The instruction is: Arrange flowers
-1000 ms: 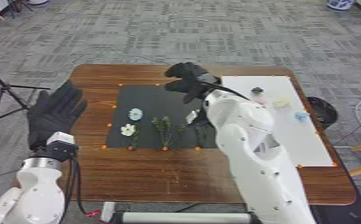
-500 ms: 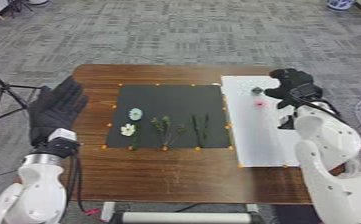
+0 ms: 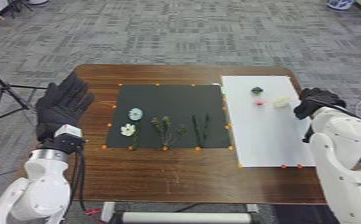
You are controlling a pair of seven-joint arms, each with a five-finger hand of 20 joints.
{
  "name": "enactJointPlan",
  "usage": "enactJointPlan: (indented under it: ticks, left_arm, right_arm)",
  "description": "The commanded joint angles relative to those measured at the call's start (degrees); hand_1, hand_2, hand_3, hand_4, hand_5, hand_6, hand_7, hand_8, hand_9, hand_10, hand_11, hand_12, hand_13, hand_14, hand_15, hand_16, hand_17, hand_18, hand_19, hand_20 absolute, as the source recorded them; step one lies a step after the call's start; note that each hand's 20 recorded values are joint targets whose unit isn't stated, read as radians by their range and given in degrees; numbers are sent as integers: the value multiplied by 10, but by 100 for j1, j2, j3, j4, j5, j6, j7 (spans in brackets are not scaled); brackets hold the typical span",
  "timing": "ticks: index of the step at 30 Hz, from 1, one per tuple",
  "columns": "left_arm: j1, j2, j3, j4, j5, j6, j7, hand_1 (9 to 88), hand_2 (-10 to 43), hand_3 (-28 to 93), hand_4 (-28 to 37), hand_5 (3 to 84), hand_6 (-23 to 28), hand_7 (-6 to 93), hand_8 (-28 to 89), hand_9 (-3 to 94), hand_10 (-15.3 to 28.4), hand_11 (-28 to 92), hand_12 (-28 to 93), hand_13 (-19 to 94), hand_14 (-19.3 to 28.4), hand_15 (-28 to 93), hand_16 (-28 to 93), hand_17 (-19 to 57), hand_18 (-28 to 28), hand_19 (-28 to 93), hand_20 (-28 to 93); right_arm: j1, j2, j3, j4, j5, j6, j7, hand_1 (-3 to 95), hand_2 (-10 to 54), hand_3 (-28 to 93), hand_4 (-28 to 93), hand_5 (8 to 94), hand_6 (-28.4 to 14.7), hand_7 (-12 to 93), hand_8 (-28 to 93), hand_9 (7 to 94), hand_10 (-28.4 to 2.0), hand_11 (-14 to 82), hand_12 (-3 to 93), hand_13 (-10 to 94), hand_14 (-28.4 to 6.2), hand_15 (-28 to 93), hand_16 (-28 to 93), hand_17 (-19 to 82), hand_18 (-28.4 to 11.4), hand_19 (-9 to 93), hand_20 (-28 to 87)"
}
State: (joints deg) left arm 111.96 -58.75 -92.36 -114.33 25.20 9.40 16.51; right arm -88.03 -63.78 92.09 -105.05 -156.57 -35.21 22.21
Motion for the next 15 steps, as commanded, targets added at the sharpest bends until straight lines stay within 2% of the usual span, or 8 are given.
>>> enactJointPlan:
  ticks: [1, 4, 6, 10, 13, 15]
  left_arm:
    - [88, -36, 14, -45, -116, 116, 12, 244, 150, 704, -283, 357, 62, 112, -93, 281, 116, 160, 68, 244, 106, 147, -49, -59, 132, 335, 68]
    - [83, -33, 39, -36, -107, 134, 4, 246, 150, 702, -283, 344, 58, 112, -94, 275, 115, 158, 69, 243, 107, 147, -48, -60, 132, 335, 68]
    - [89, -73, 23, -40, -67, 139, -14, 247, 150, 701, -283, 332, 56, 114, -96, 273, 115, 158, 69, 243, 107, 146, -47, -60, 132, 336, 69]
    - [91, -114, -9, -36, -19, 59, -107, 245, 150, 703, -283, 339, 58, 119, -97, 276, 116, 160, 70, 244, 108, 147, -45, -61, 132, 338, 69]
    - [104, -115, 4, -35, -83, 32, -106, 245, 151, 702, -283, 390, 73, 119, -94, 310, 125, 179, 77, 254, 119, 165, -40, -64, 136, 344, 73]
    - [103, -114, 12, -25, -186, 5, -89, 245, 151, 702, -283, 401, 77, 119, -94, 317, 127, 180, 76, 257, 124, 169, -38, -65, 137, 346, 74]
  right_arm:
    - [-24, -50, -7, 342, -191, -45, 222, 478, -95, 750, -260, 438, -49, 75, -105, 416, -114, 85, 90, 590, -141, 750, 263, 329, -248, 830, 390]
    - [2, -73, 7, 508, -219, 16, 177, 504, -95, 694, -280, 432, -45, 80, -108, 413, -106, 86, 86, 601, -133, 746, 264, 338, -244, 829, 380]
    - [33, -60, -10, 640, -147, 118, 209, 544, -95, 629, -282, 430, -39, 84, -109, 419, -99, 93, 85, 606, -127, 744, 265, 342, -238, 832, 376]
    - [28, -64, -51, 837, -169, 329, 204, 633, -81, 469, -283, 457, -8, 89, -109, 456, -91, 77, 90, 617, -108, 736, 273, 348, -211, 835, 386]
    - [-76, -88, -66, 896, -205, 746, 204, 681, -43, 358, -254, 492, 15, 83, -101, 508, -80, 70, 109, 644, -87, 719, 293, 360, -186, 833, 418]
    - [-159, -101, -101, 928, -203, 1060, 238, 691, -34, 344, -252, 521, 24, 89, -102, 550, -76, 79, 115, 656, -81, 717, 298, 369, -180, 837, 427]
